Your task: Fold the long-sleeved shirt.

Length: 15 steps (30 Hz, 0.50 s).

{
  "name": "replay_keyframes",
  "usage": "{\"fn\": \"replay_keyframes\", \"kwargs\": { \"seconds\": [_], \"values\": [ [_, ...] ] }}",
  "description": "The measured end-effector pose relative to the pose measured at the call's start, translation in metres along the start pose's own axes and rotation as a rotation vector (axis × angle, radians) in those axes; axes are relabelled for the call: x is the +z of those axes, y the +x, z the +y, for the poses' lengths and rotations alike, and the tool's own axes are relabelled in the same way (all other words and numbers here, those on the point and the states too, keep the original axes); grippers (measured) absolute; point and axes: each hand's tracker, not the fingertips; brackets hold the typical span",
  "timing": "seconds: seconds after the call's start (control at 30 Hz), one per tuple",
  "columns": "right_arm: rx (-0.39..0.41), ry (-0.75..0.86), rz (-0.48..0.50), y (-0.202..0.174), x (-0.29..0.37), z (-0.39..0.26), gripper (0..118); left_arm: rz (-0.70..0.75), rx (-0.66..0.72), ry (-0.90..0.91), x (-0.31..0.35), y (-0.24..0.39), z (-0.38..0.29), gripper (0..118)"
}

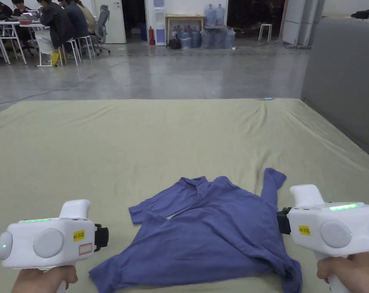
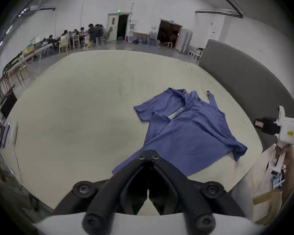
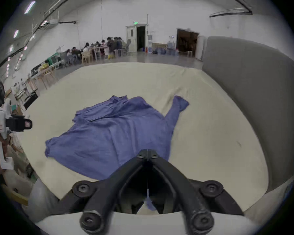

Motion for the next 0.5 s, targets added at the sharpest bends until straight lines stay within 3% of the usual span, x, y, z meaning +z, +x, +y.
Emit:
{"fn": "replay_keyframes", "kwargs": {
  "seconds": [0.03,0.07,0.1,0.13,0.17,0.4,0.43,0.47,0.5],
  "values": [
    [-0.012,0.001,0.002,-0.003,-0.001,-0.003,0,0.025,-0.001,-0.015,-0.002,0.001,-0.006,0],
    [-0.007,-0.004,0.007,-0.006,-0.004,-0.006,0,0.049,0.000,-0.032,-0.006,0.001,-0.014,30],
    [-0.001,-0.011,0.014,-0.009,-0.006,-0.009,0,0.072,0.000,-0.043,-0.011,-0.001,-0.018,74],
    [0.008,-0.018,0.017,-0.008,-0.003,-0.008,0,0.098,0.004,-0.068,-0.021,-0.006,-0.022,108],
    [0.014,-0.024,0.020,-0.010,-0.006,-0.011,0,0.127,0.013,-0.112,-0.034,-0.010,-0.028,116],
    [0.017,-0.072,0.047,-0.012,-0.019,-0.016,0,0.219,0.124,-0.235,-0.096,-0.034,-0.052,112],
    [0.023,-0.079,0.046,-0.012,-0.021,-0.017,0,0.218,0.127,-0.237,-0.101,-0.035,-0.054,104],
    [0.028,-0.084,0.042,-0.012,-0.023,-0.018,0,0.216,0.125,-0.240,-0.108,-0.035,-0.056,74],
    [0.030,-0.089,0.039,-0.011,-0.026,-0.018,0,0.208,0.117,-0.248,-0.109,-0.033,-0.059,58]
  ]
}}
